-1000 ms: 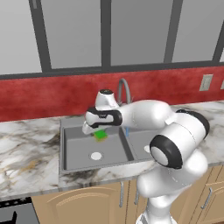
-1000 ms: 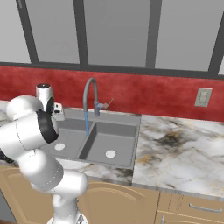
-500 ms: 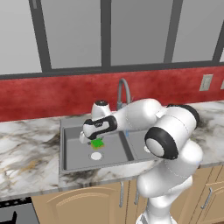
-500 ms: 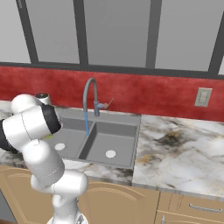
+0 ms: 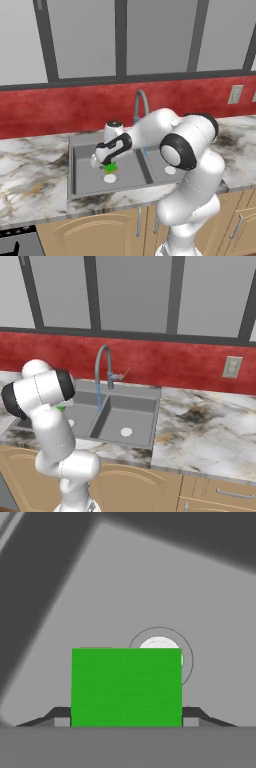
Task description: Soak the sponge with water for a few seconds and then drop it inside the sink.
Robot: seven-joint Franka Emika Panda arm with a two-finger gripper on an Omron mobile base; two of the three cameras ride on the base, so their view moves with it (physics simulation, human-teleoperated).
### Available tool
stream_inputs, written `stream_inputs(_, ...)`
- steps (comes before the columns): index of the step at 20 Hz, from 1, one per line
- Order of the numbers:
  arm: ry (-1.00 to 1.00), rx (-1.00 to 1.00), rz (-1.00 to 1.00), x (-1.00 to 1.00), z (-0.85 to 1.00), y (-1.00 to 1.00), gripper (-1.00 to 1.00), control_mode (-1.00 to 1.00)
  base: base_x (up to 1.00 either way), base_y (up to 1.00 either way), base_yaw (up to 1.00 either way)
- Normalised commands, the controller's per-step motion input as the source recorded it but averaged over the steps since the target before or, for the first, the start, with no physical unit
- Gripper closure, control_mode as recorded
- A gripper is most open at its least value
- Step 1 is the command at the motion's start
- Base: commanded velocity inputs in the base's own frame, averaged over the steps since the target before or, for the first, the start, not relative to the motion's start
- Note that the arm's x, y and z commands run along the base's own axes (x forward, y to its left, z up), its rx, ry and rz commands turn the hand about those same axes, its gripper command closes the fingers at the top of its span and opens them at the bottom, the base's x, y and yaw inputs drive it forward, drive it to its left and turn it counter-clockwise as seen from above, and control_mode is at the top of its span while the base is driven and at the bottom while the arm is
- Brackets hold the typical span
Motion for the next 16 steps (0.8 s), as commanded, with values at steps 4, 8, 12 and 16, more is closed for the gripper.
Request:
stream_inputs(4, 0.0, 0.0, 0.0, 0.29, -0.17, 0.01, 1.0, -1.0, 0.0, 0.0, 0.0)
stream_inputs(8, 0.0, 0.0, 0.0, 0.23, -0.13, 0.03, 1.0, -1.0, 0.0, 0.0, 0.0)
stream_inputs(12, 0.0, 0.0, 0.0, 0.08, -0.14, 0.01, 1.0, -1.0, 0.0, 0.0, 0.0)
stream_inputs(16, 0.0, 0.0, 0.0, 0.02, -0.23, 0.0, 1.0, -1.0, 0.0, 0.0, 0.0)
